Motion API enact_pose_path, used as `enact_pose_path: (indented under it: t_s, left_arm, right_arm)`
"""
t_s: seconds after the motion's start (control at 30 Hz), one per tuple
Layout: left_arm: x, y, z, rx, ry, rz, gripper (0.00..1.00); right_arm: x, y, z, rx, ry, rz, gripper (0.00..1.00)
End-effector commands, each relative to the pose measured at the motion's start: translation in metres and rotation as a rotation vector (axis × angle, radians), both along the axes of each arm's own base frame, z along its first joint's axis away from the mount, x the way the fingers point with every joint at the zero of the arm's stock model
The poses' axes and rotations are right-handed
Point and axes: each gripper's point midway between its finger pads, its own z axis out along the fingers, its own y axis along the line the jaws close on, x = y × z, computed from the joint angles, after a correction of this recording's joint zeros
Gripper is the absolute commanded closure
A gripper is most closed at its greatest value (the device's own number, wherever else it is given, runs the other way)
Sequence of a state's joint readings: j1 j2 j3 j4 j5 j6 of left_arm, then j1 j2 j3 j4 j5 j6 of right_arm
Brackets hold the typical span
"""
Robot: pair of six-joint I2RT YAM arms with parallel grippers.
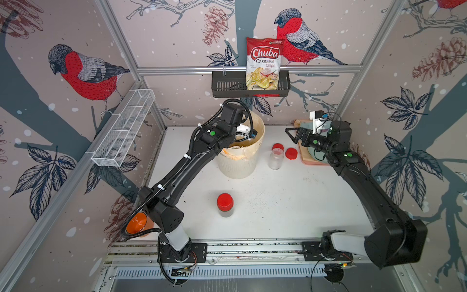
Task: Empty moldy tea leaves from jars
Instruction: Pour the moldy tea leaves from the jar into the trash bin, then place the jar at the center of the board.
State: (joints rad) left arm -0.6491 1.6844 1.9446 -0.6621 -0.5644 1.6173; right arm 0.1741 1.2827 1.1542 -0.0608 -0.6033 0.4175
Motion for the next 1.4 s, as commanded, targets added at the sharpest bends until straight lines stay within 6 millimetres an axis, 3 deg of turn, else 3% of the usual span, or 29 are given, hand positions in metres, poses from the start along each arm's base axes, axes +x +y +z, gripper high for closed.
enact_pose_path:
  t_s: [0.0,0.1,0.33,0.47,0.57,0.67,0.83,1.07,1.37]
  left_arm:
    - [-0.005,-0.014,0.032,-0.17,-0.048,-0.065,0.46]
    - [-0.013,-0.018,0.03,-0.28,-0.006,-0.12,0.46]
    - [-0.022,-0.003,0.005,-0.417,0.029,-0.141,0.47]
    - [-0.039,-0.007,0.01,-0.538,0.049,-0.241,0.49]
    - [-0.044,-0.005,0.014,-0.577,0.051,-0.27,0.5]
    - [-0.047,-0.004,0.012,-0.598,0.07,-0.283,0.5]
    - [-0.053,-0.006,0.006,-0.64,0.098,-0.317,0.5]
    - [-0.055,-0.008,-0.005,-0.668,0.123,-0.332,0.5]
    - [-0.057,-0.008,-0.01,-0.673,0.132,-0.336,0.49]
  right_arm:
    - [-0.005,0.007,0.012,0.021,-0.05,0.049,0.03]
    - [-0.011,0.014,0.015,0.048,-0.074,0.11,0.05]
    - [-0.034,0.041,0.031,0.097,-0.168,0.286,0.13]
    - [-0.054,0.069,0.038,0.052,-0.258,0.404,0.19]
    - [-0.067,0.086,0.043,0.034,-0.32,0.472,0.32]
    - [-0.082,0.1,0.05,0.044,-0.382,0.554,0.38]
    - [-0.102,0.124,0.057,0.003,-0.479,0.656,0.42]
    - [-0.097,0.136,0.063,0.001,-0.525,0.673,0.45]
    - [-0.091,0.159,0.055,-0.016,-0.521,0.711,0.49]
